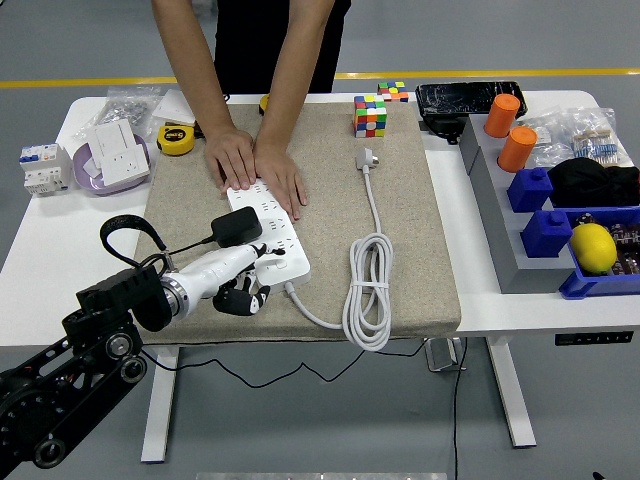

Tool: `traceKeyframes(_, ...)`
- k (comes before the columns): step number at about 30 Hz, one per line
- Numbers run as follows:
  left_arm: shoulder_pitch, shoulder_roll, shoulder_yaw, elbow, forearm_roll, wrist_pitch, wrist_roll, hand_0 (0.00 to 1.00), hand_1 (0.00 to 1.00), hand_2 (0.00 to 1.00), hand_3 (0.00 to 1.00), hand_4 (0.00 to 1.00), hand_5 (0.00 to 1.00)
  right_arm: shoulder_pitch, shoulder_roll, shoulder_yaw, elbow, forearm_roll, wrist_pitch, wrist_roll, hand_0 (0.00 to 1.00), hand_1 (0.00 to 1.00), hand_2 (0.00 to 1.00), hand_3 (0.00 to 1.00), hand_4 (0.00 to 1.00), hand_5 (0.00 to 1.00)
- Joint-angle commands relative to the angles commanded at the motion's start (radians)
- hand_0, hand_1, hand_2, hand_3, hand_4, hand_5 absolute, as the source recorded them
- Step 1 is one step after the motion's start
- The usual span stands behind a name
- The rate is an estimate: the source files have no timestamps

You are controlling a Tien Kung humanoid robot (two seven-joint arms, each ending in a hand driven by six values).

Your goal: Pick up the plug,place it near the board,insert it into the board,press the button

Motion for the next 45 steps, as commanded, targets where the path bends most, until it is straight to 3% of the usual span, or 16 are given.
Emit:
traceKeyframes(2,-0.002,0.001,0.007,0.009,-0.024,-0.004,0.000,0.116,0.046,0.161,0.840,0.423,0.066,0.001,0.001,-0.002,0.000,0.002,0.000,0.001,0.830,0.754,0.743,0.767,0.998,0.815)
traceKeyframes(3,-0.003,0.002,0.010,0.012,-0.033,-0.005,-0.001,0.116,0.046,0.161,0.887,0.422,0.068,0.001,0.001,-0.003,0.000,0.002,0.000,0.001,0.831,0.755,0.743,0.767,0.998,0.814)
traceKeyframes(10,-0.009,0.000,0.019,0.035,-0.041,0.001,-0.004,0.117,0.046,0.161,0.890,0.415,0.073,0.000,0.000,0.001,0.000,0.000,0.000,0.000,0.830,0.755,0.743,0.767,0.998,0.814)
traceKeyframes(36,-0.016,-0.022,0.026,0.097,0.006,0.040,-0.028,0.117,0.045,0.163,0.873,0.408,0.061,0.002,0.001,0.004,0.000,0.001,0.000,0.002,0.832,0.754,0.743,0.767,0.998,0.815)
traceKeyframes(45,-0.017,-0.021,0.026,0.093,0.020,0.045,-0.030,0.117,0.045,0.164,0.871,0.408,0.057,0.001,0.002,0.004,0.000,0.002,0.000,0.002,0.831,0.754,0.743,0.767,0.998,0.815)
